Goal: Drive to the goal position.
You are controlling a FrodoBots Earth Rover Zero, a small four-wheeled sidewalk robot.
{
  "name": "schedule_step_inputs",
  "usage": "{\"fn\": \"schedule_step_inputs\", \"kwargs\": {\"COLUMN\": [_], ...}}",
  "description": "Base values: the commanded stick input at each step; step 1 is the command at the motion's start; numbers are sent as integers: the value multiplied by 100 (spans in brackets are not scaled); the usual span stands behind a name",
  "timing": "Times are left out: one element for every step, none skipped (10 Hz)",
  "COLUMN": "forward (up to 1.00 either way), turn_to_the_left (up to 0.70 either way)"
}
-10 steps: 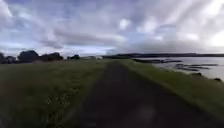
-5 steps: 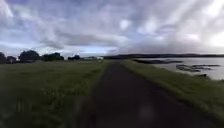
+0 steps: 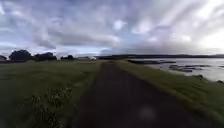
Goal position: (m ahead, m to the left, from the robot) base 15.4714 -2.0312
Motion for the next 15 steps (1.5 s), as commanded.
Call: {"fn": "schedule_step_inputs", "kwargs": {"forward": [70,70,70,70,70,70,70,70,70,70,70,70,70,70,70], "turn_to_the_left": [0,0,0,0,0,0,0,0,0,0,0,0,0,0,0]}}
